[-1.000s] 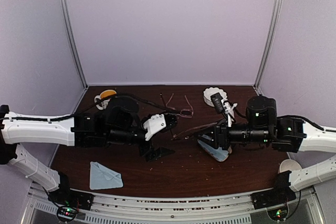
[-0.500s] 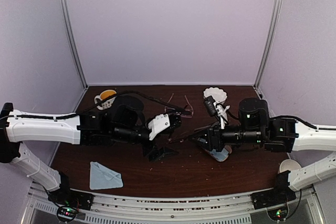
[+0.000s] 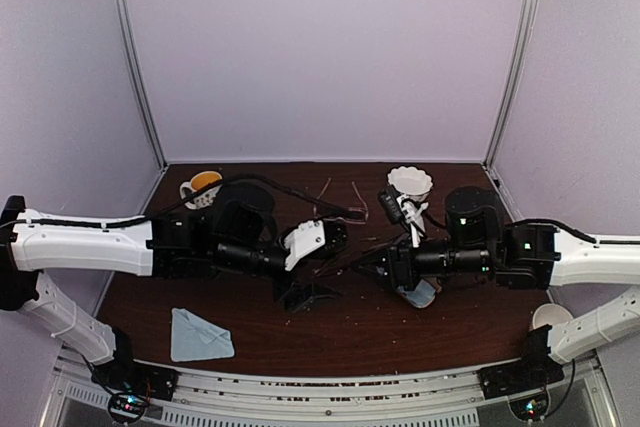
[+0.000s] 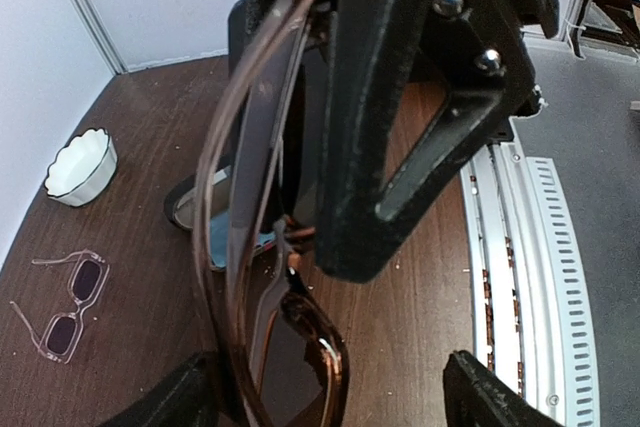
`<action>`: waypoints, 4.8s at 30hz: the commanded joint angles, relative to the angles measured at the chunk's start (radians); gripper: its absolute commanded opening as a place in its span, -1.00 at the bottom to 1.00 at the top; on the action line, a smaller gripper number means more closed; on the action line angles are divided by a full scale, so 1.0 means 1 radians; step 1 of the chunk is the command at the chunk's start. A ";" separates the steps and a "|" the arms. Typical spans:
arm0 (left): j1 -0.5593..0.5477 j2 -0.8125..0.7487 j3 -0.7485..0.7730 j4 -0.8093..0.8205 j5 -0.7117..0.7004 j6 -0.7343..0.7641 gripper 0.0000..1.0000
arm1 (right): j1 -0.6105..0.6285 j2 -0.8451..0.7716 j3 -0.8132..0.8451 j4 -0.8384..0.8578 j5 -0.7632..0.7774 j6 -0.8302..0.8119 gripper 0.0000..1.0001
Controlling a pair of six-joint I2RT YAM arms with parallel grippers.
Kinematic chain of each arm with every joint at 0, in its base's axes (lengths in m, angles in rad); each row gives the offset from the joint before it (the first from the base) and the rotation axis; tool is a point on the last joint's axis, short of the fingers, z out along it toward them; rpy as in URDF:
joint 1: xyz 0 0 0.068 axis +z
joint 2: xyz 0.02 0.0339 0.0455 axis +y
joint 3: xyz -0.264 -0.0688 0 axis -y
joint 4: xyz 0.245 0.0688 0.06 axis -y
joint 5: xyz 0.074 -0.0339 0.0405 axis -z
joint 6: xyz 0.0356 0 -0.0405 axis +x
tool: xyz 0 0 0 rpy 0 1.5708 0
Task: Organize the sunglasses
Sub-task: Fold the left temple of the sunglasses on the sunglasses, then pass from the left arm to the right
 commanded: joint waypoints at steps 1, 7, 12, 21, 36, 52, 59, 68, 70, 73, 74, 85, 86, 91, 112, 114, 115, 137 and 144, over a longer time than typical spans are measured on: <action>-0.029 0.018 0.041 0.033 0.045 0.019 0.58 | 0.001 0.004 0.039 0.031 0.020 -0.005 -0.42; -0.039 0.014 0.058 0.016 0.003 0.006 0.55 | 0.003 0.028 0.070 0.003 0.033 -0.004 -0.43; -0.039 -0.028 0.098 -0.041 -0.093 -0.018 0.60 | 0.002 0.039 0.107 -0.063 0.068 0.002 -0.44; -0.037 -0.117 0.133 -0.138 -0.295 -0.058 0.77 | 0.001 0.014 0.108 -0.107 0.227 0.023 -0.48; 0.024 0.004 0.267 -0.184 -0.429 -0.483 0.80 | -0.010 -0.080 0.013 -0.051 0.488 -0.217 -0.47; 0.124 0.193 0.482 -0.386 -0.291 -1.120 0.46 | -0.018 -0.074 -0.133 0.197 0.504 -0.600 -0.45; 0.129 0.234 0.514 -0.334 -0.200 -1.254 0.44 | -0.013 -0.075 -0.180 0.290 0.540 -0.725 -0.45; 0.129 0.283 0.514 -0.210 -0.095 -1.372 0.33 | 0.016 -0.008 -0.176 0.331 0.632 -0.883 -0.44; 0.130 0.286 0.516 -0.193 -0.093 -1.406 0.29 | 0.019 0.003 -0.172 0.337 0.645 -0.899 -0.45; 0.130 0.294 0.527 -0.182 -0.094 -1.413 0.22 | 0.019 0.012 -0.170 0.354 0.656 -0.908 -0.45; 0.130 0.297 0.527 -0.176 -0.094 -1.419 0.21 | 0.021 0.014 -0.171 0.361 0.655 -0.908 -0.45; 0.130 0.359 0.560 -0.123 -0.031 -1.486 0.11 | 0.023 0.075 -0.144 0.421 0.693 -0.942 -0.45; 0.130 0.365 0.562 -0.119 -0.026 -1.490 0.11 | 0.023 0.082 -0.141 0.426 0.701 -0.946 -0.45; 0.131 0.379 0.564 -0.120 -0.012 -1.502 0.11 | 0.029 0.105 -0.128 0.456 0.734 -0.970 -0.45; 0.138 0.402 0.539 -0.067 0.016 -1.517 -0.04 | 0.068 0.160 -0.083 0.497 0.799 -1.023 -0.45; 0.140 0.399 0.532 -0.065 0.013 -1.517 -0.09 | 0.069 0.165 -0.083 0.503 0.807 -1.023 -0.45; 0.142 0.398 0.528 -0.063 0.013 -1.520 -0.13 | 0.069 0.167 -0.083 0.505 0.811 -1.023 -0.45; 0.142 0.416 0.506 0.028 0.098 -1.557 -0.84 | 0.099 0.191 -0.103 0.590 0.851 -1.103 -0.44; 0.142 0.413 0.504 0.033 0.104 -1.551 -1.00 | 0.103 0.191 -0.112 0.600 0.870 -1.099 -0.32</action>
